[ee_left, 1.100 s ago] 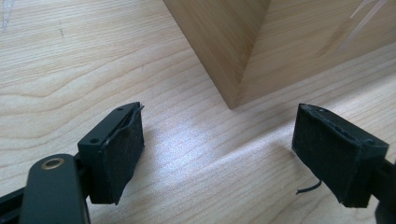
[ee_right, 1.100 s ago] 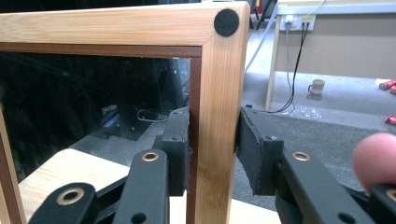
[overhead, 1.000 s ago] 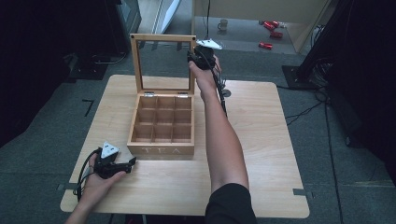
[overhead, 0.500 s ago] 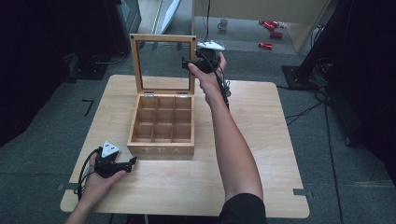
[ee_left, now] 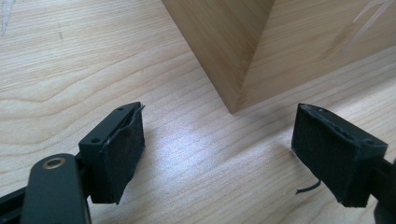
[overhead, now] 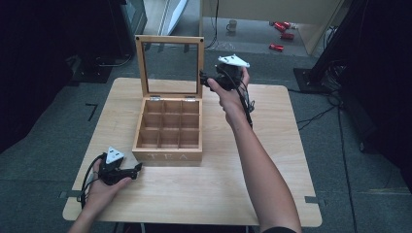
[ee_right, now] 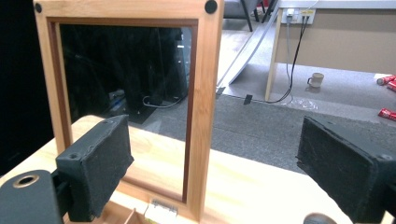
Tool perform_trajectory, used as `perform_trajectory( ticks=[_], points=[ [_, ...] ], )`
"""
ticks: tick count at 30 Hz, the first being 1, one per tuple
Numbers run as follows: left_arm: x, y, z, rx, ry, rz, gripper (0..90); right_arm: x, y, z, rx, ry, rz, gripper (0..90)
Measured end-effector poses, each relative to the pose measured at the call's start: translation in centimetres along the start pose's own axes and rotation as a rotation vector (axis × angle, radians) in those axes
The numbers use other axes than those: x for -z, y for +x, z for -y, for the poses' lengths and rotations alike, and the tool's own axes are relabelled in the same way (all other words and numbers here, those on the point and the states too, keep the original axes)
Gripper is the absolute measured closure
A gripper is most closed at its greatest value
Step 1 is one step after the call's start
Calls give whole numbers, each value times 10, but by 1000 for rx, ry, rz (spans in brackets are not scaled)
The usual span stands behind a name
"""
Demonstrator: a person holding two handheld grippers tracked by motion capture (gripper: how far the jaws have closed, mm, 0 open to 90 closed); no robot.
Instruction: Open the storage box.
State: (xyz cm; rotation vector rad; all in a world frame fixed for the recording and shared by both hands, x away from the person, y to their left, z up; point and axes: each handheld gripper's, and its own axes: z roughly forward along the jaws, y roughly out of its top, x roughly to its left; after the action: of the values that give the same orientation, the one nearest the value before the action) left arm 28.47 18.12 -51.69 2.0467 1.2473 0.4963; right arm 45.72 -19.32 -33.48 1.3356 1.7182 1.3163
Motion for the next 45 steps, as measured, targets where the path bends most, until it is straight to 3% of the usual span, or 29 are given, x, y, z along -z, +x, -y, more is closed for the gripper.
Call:
perform_trajectory(
  ticks=[3, 7, 11, 21, 23, 27, 45],
  points=[
    [0, 0, 0, 1, -1, -1, 177, 13, -2, 7, 0, -3, -9, 95],
    [0, 0, 0, 0, 0, -6, 177, 27, -4, 16, 46, -3, -2, 96],
    [0, -1, 0, 0, 0, -9, 177, 42, -8, 27, 61, -12, -8, 96],
    [0, -1, 0, 0, -2, -12, 177, 76, -21, 54, 65, -22, -18, 96],
    [0, -1, 0, -3, 0, -13, 177, 87, -25, 64, 101, -22, -4, 96],
    [0, -1, 0, -8, 2, -15, 177, 103, -33, 77, 119, -24, 5, 96],
    [-1, -4, 0, -18, 8, -32, 177, 168, -83, 130, 84, 3, 94, 97]
  ],
)
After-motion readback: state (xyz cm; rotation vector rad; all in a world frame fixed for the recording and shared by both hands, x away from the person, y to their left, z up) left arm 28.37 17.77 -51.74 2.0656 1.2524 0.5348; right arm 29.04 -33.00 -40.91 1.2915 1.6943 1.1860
